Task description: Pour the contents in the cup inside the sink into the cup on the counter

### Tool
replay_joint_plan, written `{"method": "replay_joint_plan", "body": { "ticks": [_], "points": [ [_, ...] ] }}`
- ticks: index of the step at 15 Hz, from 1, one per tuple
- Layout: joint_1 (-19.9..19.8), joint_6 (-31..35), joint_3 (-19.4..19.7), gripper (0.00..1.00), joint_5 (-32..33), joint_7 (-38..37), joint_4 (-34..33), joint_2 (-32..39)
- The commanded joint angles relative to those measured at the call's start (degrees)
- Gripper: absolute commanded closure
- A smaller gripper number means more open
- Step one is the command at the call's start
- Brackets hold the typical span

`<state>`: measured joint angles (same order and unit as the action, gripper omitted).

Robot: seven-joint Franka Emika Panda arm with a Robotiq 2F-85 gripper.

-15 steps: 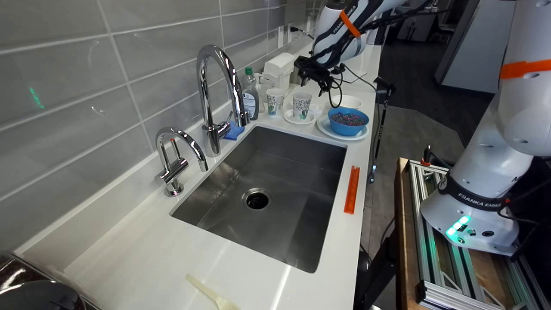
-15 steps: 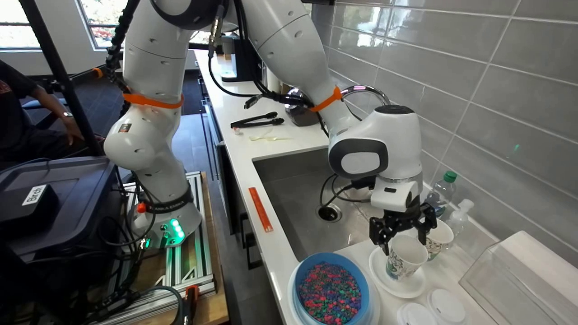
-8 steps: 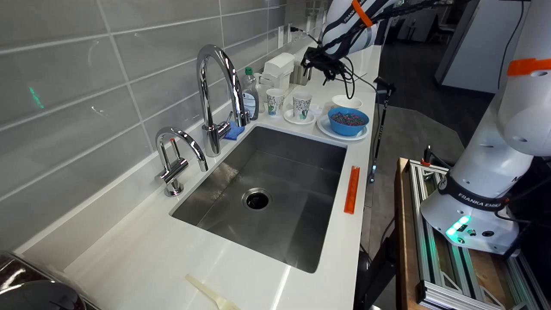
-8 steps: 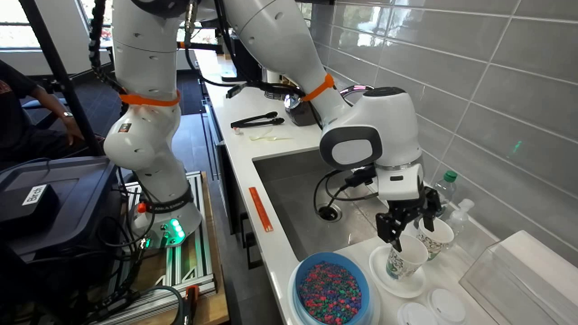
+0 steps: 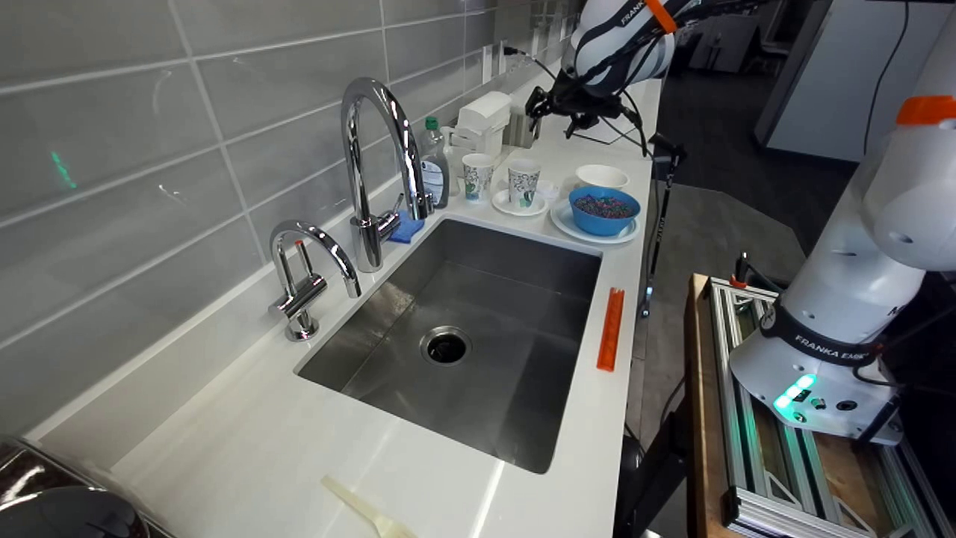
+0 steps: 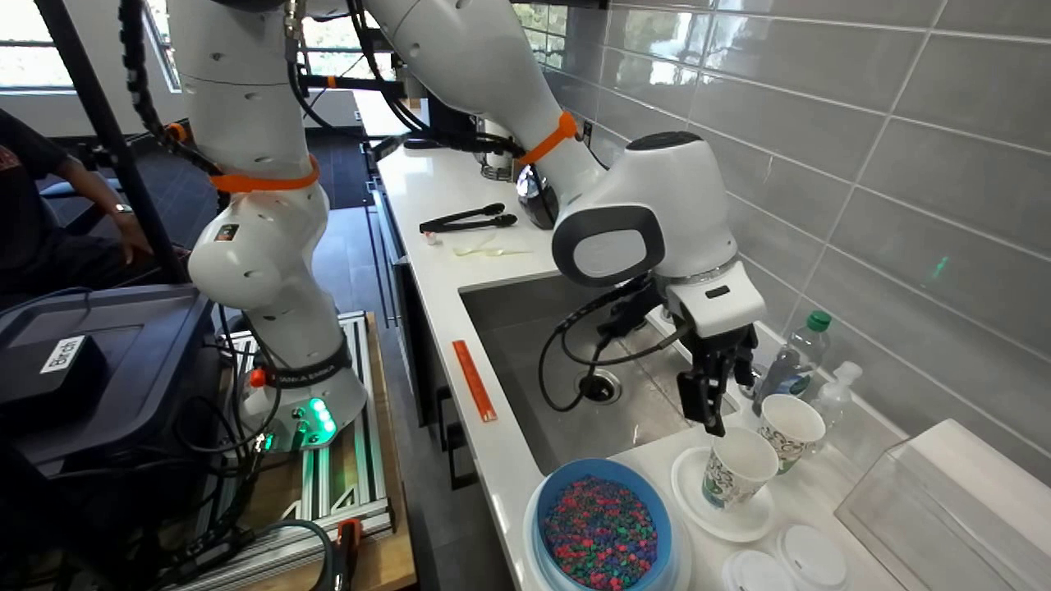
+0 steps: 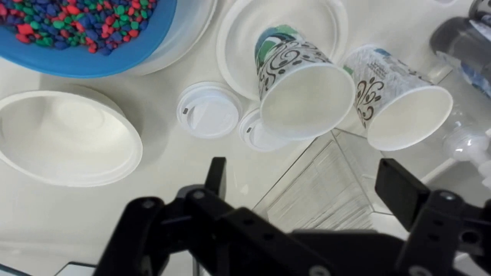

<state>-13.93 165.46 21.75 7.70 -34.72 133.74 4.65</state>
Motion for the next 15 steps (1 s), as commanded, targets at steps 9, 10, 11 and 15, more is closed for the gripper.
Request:
{"method": "replay_joint_plan", "body": {
  "ticks": [9,10,11,15],
  "points": [
    [0.1,1.5,-0.7,0.00,8.3,17.6,8.3,-8.7],
    [0.2,1.5,-0.8,0.00,8.6,18.6,8.7,-9.2],
    [0.3,1.5,-0.9,0.00,8.5,19.8,9.3,-9.8],
    [0.3,0.3,-1.4,0.00,7.2,20.9,7.9,-8.9]
  ]
}}
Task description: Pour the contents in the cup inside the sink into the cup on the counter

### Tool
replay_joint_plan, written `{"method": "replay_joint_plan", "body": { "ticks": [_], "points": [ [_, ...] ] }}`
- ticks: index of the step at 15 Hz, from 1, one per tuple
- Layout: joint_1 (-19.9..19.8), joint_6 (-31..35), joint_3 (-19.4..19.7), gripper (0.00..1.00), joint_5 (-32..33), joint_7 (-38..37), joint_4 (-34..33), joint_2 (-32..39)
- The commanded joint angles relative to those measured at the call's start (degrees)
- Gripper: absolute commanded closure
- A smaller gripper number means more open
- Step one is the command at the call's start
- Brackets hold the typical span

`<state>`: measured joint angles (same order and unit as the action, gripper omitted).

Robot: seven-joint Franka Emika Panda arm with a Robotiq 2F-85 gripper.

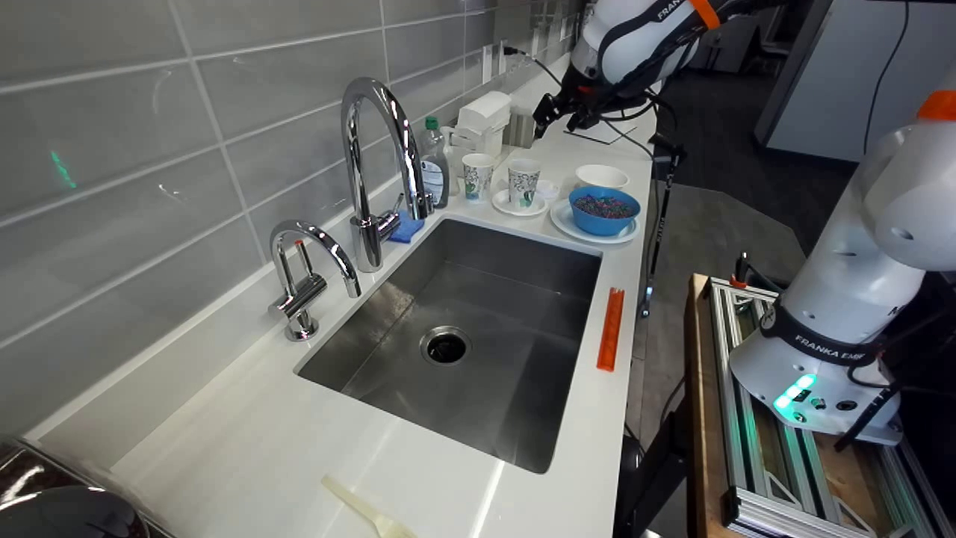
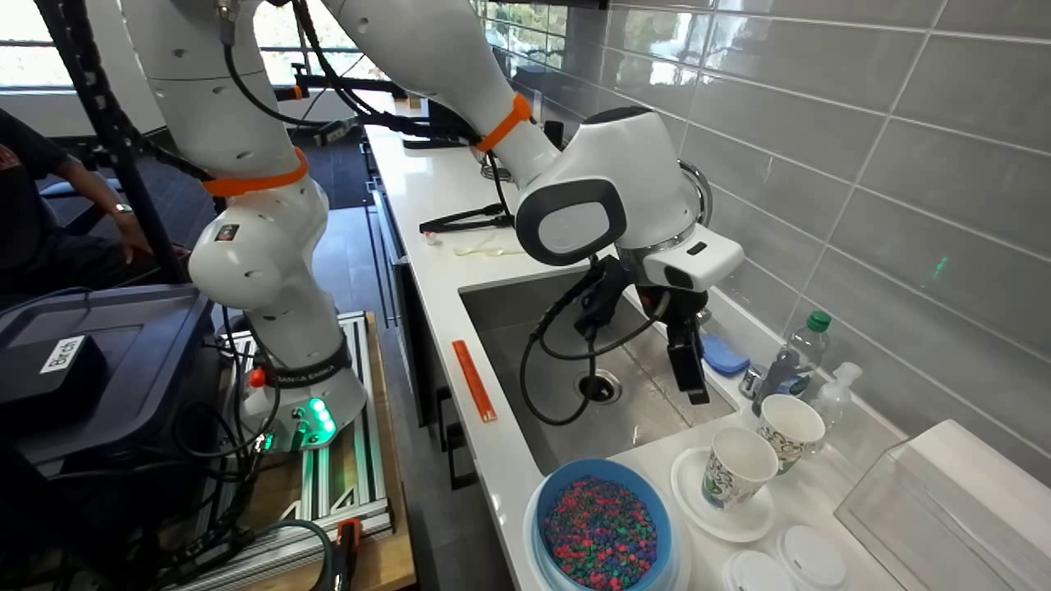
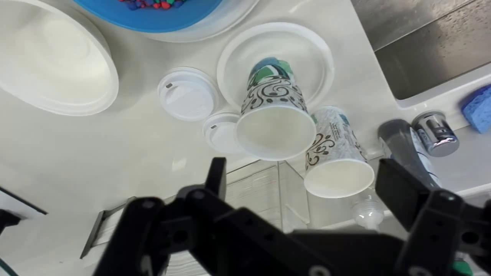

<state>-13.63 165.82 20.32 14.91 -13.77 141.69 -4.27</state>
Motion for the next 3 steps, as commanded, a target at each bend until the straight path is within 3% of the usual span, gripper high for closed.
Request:
{"method": "replay_joint_plan", "body": {
  "ticks": [1,3],
  "points": [
    [-0.3,0.5,-0.5,0.00,0.0,0.6,0.4,-0.3],
    [-0.6,0.9,-1.1,0.00,0.0,1.1,1.0,-0.8]
  ]
}}
